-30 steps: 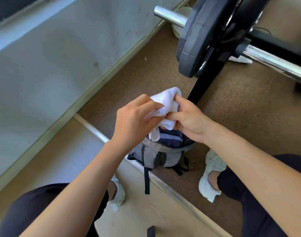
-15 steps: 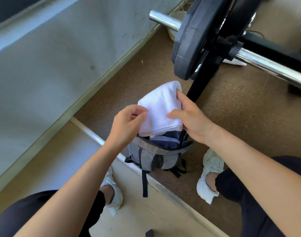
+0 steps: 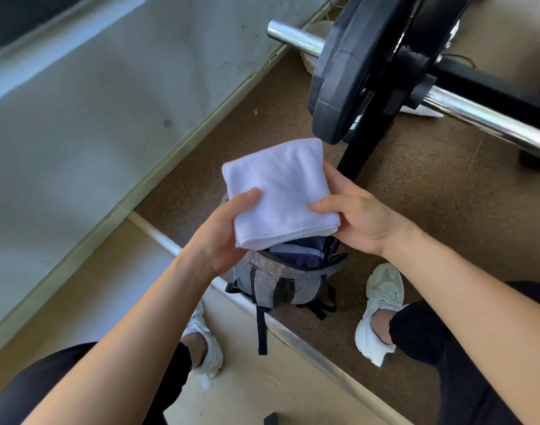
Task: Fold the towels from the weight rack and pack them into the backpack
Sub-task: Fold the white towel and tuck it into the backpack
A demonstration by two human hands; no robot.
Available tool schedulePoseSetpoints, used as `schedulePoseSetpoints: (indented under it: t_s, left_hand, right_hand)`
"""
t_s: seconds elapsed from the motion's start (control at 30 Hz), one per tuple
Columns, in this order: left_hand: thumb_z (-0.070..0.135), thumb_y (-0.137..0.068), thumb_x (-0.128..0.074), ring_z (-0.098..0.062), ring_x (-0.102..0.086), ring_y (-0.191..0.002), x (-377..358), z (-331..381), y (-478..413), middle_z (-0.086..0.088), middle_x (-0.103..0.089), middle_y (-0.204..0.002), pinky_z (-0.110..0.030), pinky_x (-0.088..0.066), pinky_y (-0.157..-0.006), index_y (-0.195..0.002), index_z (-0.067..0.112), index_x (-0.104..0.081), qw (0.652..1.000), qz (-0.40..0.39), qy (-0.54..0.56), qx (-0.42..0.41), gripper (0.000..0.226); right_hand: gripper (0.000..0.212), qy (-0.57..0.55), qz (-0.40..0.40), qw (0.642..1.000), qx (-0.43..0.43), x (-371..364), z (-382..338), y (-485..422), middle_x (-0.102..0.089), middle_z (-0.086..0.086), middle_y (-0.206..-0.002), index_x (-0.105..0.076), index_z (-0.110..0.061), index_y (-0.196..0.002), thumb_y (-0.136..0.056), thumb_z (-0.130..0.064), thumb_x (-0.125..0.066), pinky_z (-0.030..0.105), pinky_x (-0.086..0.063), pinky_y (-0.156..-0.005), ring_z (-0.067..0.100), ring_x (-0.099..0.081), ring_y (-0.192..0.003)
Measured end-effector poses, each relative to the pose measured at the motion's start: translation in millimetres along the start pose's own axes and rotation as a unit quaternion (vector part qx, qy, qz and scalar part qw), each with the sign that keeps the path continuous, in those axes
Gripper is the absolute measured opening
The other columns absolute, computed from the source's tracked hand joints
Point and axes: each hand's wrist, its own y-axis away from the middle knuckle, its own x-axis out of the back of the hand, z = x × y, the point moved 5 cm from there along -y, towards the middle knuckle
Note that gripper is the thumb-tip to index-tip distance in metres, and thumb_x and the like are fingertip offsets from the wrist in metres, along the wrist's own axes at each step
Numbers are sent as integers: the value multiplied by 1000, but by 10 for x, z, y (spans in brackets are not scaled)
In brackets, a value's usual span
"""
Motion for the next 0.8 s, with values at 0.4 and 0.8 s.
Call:
schedulePoseSetpoints:
  t_s: [0.4,0.8]
  left_hand:
    - [21,-84,-80,-35,-72,-109,74,96,-8,-14,-74,-120,-51,-59,-93,-127,14,-64,971,62,-202,-113,46]
    - [2,-92,-69,-43,-65,-121,66,138,16,-26,-65,-133,-53,-56,-99,-140,1,-52,977,18,-161,-141,51]
  right_hand:
    - [82,-2,187,981,-43,250,180,-30,-63,20,-132,-44,-10,-141,-70,-1,-84,46,-59,-92,31,-69,-114]
    - [68,24,51,997,-44,83,109,2,-58,19,-140,-45,-17,-146,-86,6,-67,54,-50,-104,34,-61,-126]
